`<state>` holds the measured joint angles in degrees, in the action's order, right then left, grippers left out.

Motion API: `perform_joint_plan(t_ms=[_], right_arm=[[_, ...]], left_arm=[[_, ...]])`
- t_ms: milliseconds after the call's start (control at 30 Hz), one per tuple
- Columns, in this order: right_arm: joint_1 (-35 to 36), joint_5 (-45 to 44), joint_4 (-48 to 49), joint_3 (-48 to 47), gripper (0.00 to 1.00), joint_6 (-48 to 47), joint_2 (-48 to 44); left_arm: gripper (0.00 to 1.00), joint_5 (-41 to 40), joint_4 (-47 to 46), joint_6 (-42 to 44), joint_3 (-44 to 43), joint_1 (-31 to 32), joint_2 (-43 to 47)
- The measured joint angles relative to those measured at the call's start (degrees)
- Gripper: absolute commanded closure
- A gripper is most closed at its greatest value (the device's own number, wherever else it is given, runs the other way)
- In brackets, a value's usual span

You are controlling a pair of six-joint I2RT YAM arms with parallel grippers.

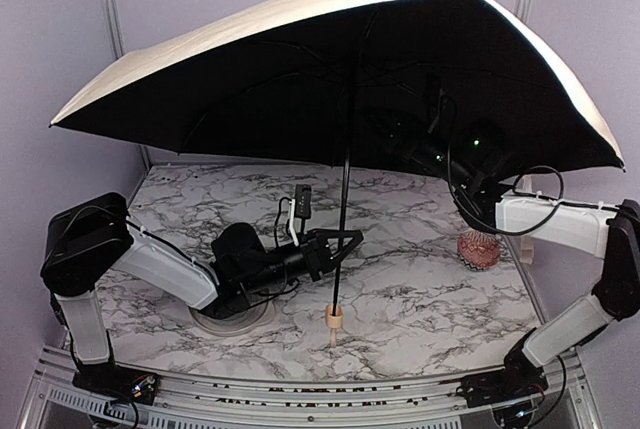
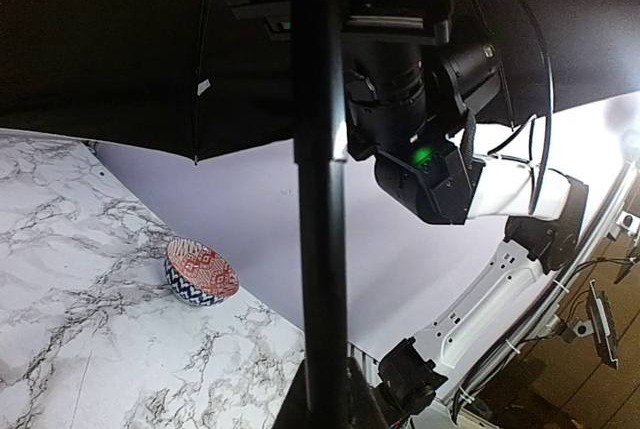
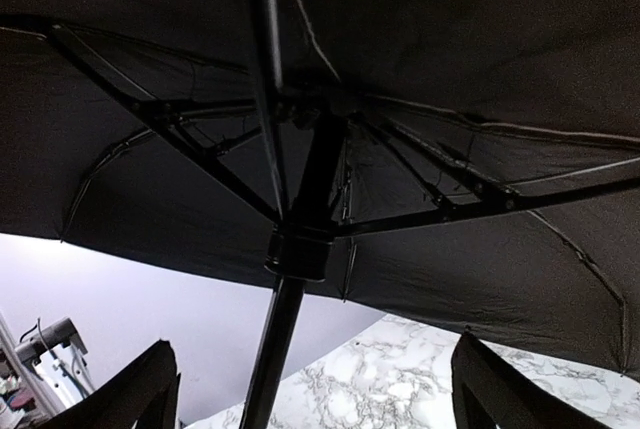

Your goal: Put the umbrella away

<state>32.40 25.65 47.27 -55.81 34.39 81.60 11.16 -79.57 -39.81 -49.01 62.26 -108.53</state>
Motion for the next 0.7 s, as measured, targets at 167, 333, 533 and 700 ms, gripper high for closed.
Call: perform_joint_plan(t_ms=[167, 333, 533, 700], right_arm=[[-0.35, 2.32, 4.35, -5.6, 0.16, 4.13, 5.18], [-0.52, 3.58, 8.96, -8.0, 0.3, 7.89, 8.61], [-0.52, 3.78, 10.97, -10.71, 0.46, 11.69, 11.69], [-0.5, 3.93, 12.13, -11.23, 0.57, 14.08, 12.83]], left_arm=[[1.0, 1.07, 0.68, 1.27, 0.0, 0.37, 1.16], [1.0, 1.68, 1.62, 1.51, -0.33, 0.39, 1.22], [1.0, 1.64, 1.7, 1.51, -0.83, 0.37, 1.2], [1.0, 1.27, 2.08, 1.27, -0.85, 0.37, 1.2]])
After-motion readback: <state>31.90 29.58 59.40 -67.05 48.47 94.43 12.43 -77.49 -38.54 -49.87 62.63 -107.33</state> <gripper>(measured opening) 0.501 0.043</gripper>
